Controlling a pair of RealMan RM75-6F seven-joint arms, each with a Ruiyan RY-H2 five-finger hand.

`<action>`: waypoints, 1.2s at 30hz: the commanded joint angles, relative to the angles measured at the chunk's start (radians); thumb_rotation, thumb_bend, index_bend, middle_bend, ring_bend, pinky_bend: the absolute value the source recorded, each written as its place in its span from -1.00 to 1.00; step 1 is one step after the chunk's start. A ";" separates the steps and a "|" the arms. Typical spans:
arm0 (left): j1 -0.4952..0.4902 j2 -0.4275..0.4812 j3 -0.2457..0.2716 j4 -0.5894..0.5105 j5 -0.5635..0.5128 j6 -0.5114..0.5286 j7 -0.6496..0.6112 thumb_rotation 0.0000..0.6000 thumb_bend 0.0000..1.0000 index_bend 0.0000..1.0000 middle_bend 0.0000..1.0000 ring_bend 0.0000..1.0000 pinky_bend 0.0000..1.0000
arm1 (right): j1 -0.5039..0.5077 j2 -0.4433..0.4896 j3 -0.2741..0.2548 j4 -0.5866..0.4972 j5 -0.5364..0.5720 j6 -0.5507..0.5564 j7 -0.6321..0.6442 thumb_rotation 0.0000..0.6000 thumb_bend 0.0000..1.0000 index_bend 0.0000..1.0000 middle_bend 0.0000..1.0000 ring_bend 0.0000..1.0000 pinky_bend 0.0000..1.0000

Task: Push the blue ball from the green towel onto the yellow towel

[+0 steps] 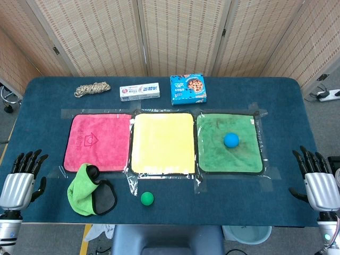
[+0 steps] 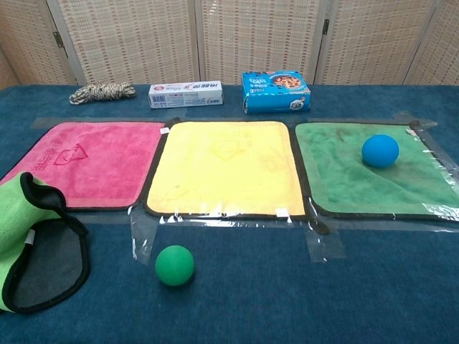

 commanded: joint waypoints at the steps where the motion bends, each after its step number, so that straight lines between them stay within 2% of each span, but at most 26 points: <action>1: 0.000 -0.002 -0.001 -0.001 -0.005 0.000 0.004 1.00 0.17 -0.67 -0.81 -0.82 -0.86 | 0.000 0.002 0.000 -0.002 -0.001 0.000 0.001 1.00 -0.85 -1.00 -0.97 -0.85 -0.92; 10: 0.001 0.001 0.001 -0.010 0.000 0.008 0.016 1.00 0.17 -0.67 -0.81 -0.82 -0.86 | 0.006 0.003 0.000 0.004 -0.005 -0.010 0.009 1.00 -0.85 -1.00 -0.97 -0.85 -0.92; 16: 0.003 -0.001 -0.005 -0.016 0.002 0.023 0.023 1.00 0.17 -0.67 -0.81 -0.82 -0.86 | 0.039 0.000 0.013 0.017 0.006 -0.058 0.016 1.00 -0.85 -1.00 -0.97 -0.85 -0.92; 21: 0.004 -0.002 -0.006 -0.022 0.002 0.027 0.026 1.00 0.17 -0.67 -0.81 -0.82 -0.86 | 0.113 -0.008 0.055 0.036 0.043 -0.148 -0.002 1.00 -0.85 -1.00 -0.97 -0.86 -0.92; 28: 0.012 0.011 -0.009 -0.032 -0.004 0.042 0.028 1.00 0.17 -0.67 -0.81 -0.82 -0.86 | 0.250 -0.060 0.116 0.121 0.089 -0.299 -0.023 1.00 -0.85 -1.00 -0.98 -0.90 -0.92; 36: 0.025 0.019 -0.008 -0.044 -0.020 0.050 0.036 1.00 0.17 -0.67 -0.81 -0.82 -0.86 | 0.422 -0.159 0.167 0.305 0.144 -0.488 -0.015 1.00 -0.85 -1.00 -1.00 -0.97 -0.95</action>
